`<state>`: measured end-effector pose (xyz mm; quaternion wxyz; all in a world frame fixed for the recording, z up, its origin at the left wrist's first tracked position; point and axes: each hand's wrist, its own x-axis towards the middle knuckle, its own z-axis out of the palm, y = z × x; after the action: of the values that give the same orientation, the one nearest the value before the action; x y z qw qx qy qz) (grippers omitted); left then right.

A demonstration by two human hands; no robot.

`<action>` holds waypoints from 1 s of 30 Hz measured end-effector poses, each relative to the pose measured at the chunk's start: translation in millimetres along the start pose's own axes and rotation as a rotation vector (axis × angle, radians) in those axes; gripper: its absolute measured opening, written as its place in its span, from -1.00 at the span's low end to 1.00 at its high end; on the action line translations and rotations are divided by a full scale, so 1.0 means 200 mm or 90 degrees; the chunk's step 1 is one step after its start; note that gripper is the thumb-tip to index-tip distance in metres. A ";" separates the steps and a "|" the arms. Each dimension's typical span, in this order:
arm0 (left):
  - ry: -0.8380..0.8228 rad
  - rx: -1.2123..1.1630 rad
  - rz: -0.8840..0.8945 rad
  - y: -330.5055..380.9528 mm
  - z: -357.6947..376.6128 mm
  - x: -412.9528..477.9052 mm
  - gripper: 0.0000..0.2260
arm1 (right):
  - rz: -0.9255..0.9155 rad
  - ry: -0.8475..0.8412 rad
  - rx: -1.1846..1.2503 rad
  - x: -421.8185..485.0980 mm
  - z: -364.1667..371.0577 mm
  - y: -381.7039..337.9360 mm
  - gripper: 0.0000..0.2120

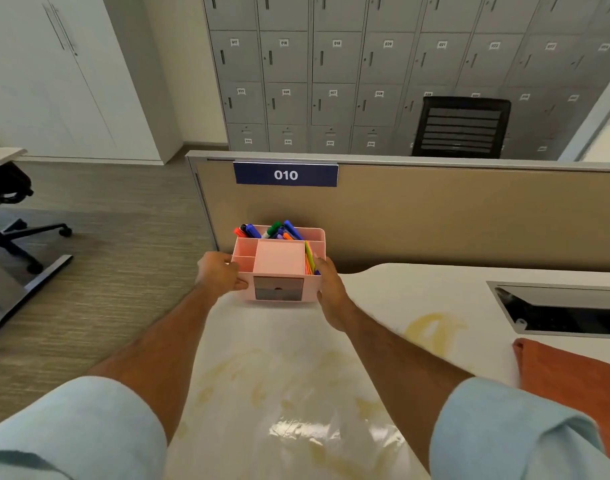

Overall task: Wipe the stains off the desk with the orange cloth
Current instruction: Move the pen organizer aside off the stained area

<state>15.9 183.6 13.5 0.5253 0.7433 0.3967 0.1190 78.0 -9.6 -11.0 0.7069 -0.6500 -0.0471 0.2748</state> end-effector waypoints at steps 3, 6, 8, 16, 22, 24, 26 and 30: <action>0.000 -0.001 -0.008 -0.04 0.00 0.05 -0.75 | 0.003 0.004 -0.016 0.03 0.03 0.01 -0.59; -0.002 -0.016 -0.021 -0.07 -0.01 0.09 -0.72 | 0.005 -0.006 -0.005 0.06 0.04 0.00 -0.64; -0.007 -0.036 -0.035 -0.09 -0.02 0.12 -0.68 | 0.009 -0.002 0.008 0.09 0.05 0.00 -0.76; -0.034 -0.154 -0.039 -0.14 -0.01 0.15 -0.60 | 0.025 -0.002 0.040 0.15 0.03 -0.03 -0.76; -0.026 -0.221 -0.058 -0.16 -0.01 0.08 -0.55 | -0.076 0.001 -0.058 0.02 -0.13 -0.02 -0.68; 0.000 -0.220 -0.035 -0.19 0.00 0.03 -0.60 | -0.100 0.041 -0.122 -0.06 -0.25 0.02 -0.63; 0.053 -0.208 -0.019 -0.24 0.03 -0.06 -0.66 | -0.109 0.120 -0.218 -0.17 -0.38 0.09 -0.60; 0.056 -0.088 0.045 -0.30 0.15 -0.25 -0.72 | -0.138 0.197 -0.311 -0.45 -0.68 0.25 -0.65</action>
<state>-27.7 135.8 -39.1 0.5529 0.7129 0.3838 0.1970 43.0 -171.3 -52.6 0.5540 -0.8258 -0.0730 0.0761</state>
